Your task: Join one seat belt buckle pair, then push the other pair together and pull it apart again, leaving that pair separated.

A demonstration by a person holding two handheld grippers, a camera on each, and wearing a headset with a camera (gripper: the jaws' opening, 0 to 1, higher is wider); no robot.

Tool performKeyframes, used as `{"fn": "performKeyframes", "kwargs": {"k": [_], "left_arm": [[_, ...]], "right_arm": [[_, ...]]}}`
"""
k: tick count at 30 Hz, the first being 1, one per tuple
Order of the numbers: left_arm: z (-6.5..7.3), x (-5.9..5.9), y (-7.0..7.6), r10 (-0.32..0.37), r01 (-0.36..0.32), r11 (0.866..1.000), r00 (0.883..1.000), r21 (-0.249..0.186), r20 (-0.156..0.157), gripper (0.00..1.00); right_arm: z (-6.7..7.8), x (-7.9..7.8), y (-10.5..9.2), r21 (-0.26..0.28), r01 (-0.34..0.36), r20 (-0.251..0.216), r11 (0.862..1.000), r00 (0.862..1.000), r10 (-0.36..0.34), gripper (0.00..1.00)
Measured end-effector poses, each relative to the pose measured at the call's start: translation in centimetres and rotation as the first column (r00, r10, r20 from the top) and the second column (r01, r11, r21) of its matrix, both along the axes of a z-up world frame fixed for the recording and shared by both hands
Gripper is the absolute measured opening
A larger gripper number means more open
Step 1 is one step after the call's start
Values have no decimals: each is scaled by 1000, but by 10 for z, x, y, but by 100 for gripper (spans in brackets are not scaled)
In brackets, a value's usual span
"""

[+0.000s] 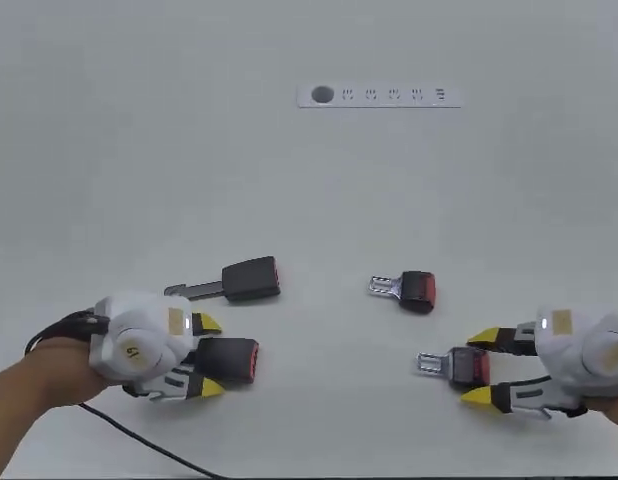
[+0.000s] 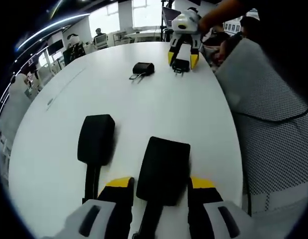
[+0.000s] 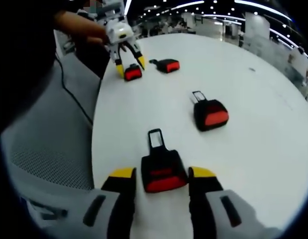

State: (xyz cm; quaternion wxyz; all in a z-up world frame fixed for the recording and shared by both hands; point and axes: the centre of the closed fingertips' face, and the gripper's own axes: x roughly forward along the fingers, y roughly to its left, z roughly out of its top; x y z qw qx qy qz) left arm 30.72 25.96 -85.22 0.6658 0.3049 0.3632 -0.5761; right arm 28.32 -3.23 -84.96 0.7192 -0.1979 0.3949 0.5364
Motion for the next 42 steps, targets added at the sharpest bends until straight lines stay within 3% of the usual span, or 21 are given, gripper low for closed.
{"fn": "performKeyframes", "kwargs": {"k": [6,22,25,42], "left_arm": [[1,-1,-1,5,-5,1000,1000,-17,2,42],[2,0,0,9,-9,998,1000,-56,3,36],[2,1,1,38,-39,995,999,-93,-6,36],[2,1,0,50,-51,994,999,-101,-16,36]], "right_arm": [[-1,3,-3,-2,-14,12,1000,1000,14,37],[3,2,3,71,-20,40,997,999,17,35],[5,2,6,74,-27,43,997,999,24,35],[6,11,33,125,-25,60,992,998,18,35]]}}
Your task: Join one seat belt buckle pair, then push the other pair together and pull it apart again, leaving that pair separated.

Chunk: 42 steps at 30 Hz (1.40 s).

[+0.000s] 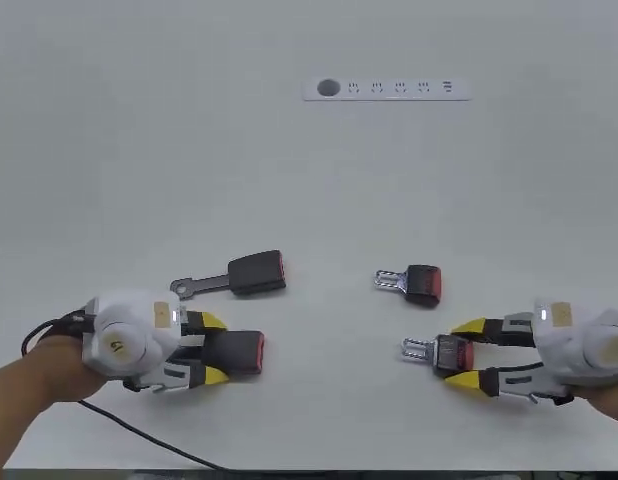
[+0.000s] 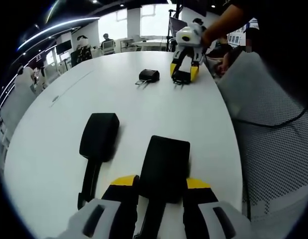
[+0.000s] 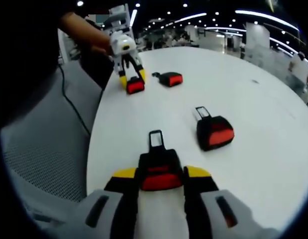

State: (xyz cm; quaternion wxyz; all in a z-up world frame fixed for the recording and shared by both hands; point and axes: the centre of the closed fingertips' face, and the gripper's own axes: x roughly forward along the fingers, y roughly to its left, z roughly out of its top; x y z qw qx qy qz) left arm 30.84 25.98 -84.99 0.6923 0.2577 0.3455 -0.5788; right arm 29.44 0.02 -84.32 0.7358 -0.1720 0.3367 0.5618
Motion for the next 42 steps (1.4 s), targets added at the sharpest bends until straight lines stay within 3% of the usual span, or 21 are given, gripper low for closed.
{"fn": "performKeyframes", "kwargs": {"k": [6,17,25,31,42], "left_arm": [[0,0,0,-1,1,1000,1000,5,-3,36],[-1,0,1,0,0,1000,1000,16,-8,36],[-2,0,1,-6,6,999,1000,48,-9,36],[-2,0,1,-8,9,998,1000,60,-7,36],[-3,1,1,-10,11,997,1000,78,-8,36]], "right_arm": [[-1,2,17,29,-1,12,1000,1000,1,35],[-2,-1,72,86,-42,26,995,999,40,35],[-4,2,106,113,-46,25,993,999,43,35],[-4,-1,133,132,-93,28,987,996,90,35],[-4,3,164,153,-106,14,982,994,105,35]]}}
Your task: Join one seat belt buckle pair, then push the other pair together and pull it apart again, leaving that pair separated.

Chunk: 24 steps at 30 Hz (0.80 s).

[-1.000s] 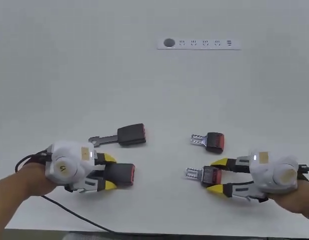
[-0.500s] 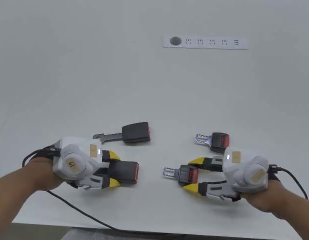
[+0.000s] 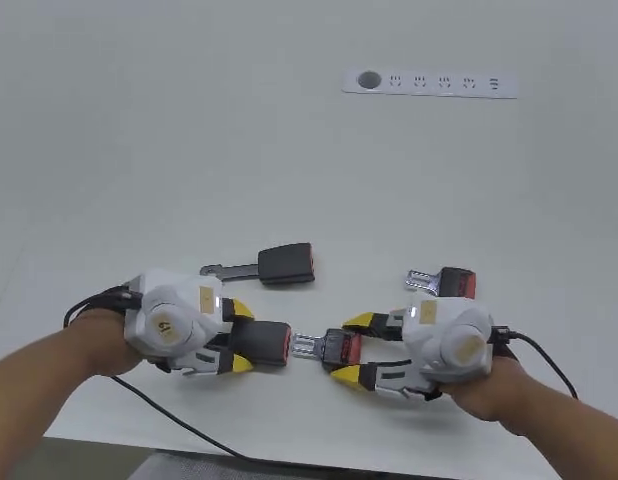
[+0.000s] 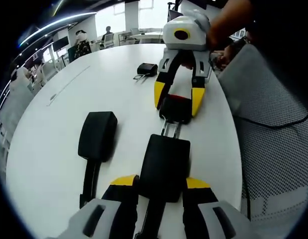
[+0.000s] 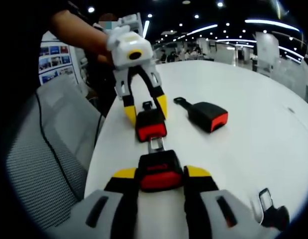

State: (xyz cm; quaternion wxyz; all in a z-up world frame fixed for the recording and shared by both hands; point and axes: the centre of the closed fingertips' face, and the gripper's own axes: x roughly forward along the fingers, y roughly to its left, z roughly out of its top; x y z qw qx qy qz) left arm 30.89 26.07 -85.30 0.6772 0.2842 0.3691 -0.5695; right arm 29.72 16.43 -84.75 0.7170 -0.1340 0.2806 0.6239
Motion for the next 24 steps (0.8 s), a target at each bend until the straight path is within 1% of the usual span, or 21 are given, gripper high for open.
{"fn": "performKeyframes", "kwargs": {"k": [1,6,10,11,14,18,24], "left_arm": [[0,0,0,0,0,1000,1000,0,0,36],[0,0,0,-4,4,1000,1000,-2,5,36],[1,-1,0,-12,12,1000,1000,2,11,36],[1,0,0,-19,19,1000,1000,4,15,36],[1,-1,0,-23,23,1000,1000,-2,17,35],[1,-1,-1,-46,46,999,999,9,25,35],[2,-1,-3,-94,93,995,995,27,26,34]], "right_arm": [[0,1,4,-2,-13,0,1000,1000,13,35],[0,1,8,-6,-42,-2,999,999,42,35],[0,2,20,-14,-66,0,998,998,66,35],[0,2,22,-26,-83,12,996,996,83,35],[1,3,19,-22,-79,-5,997,997,78,35],[1,3,23,-41,-78,-9,996,997,78,35],[0,5,26,-55,-84,-14,995,996,83,35]]}}
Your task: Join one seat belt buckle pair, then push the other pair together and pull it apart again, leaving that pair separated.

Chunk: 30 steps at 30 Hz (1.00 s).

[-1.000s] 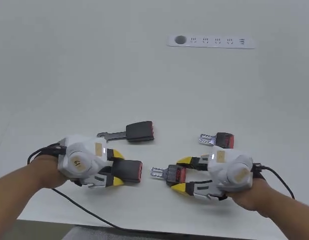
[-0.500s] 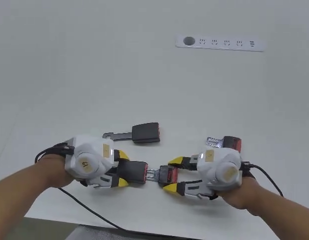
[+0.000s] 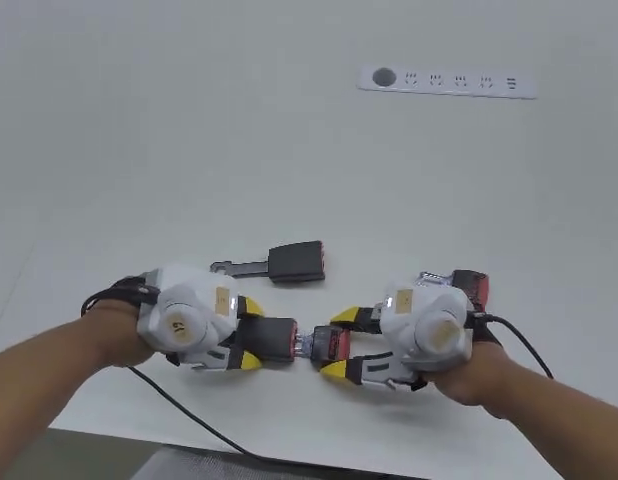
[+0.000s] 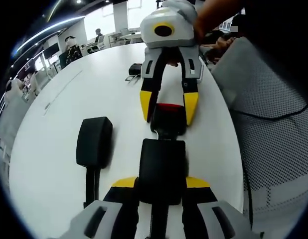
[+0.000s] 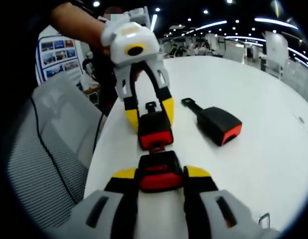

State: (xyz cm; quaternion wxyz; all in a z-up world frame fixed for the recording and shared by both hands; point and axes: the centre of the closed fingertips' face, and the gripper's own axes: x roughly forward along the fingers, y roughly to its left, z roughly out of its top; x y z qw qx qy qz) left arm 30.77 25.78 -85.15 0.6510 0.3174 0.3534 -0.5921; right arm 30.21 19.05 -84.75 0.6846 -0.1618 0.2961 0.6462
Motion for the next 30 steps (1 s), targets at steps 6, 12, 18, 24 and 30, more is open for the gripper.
{"fn": "performKeyframes", "kwargs": {"k": [6,12,18,24,30], "left_arm": [[0,0,1,-25,25,1000,1000,5,-3,34],[-1,0,1,-31,31,1000,1000,4,-2,34],[-1,0,1,-38,38,999,999,5,-1,34],[-1,-1,3,-43,43,999,999,1,0,34],[-1,-1,2,-44,44,999,999,1,-1,34]], "right_arm": [[0,1,6,-24,-22,7,999,1000,22,35],[-1,2,6,-26,-25,-2,999,1000,25,34],[0,1,20,-24,-28,-6,999,1000,28,34],[-1,0,18,-40,-37,-3,999,999,37,34],[-2,1,17,-40,-34,3,999,999,34,35]]}}
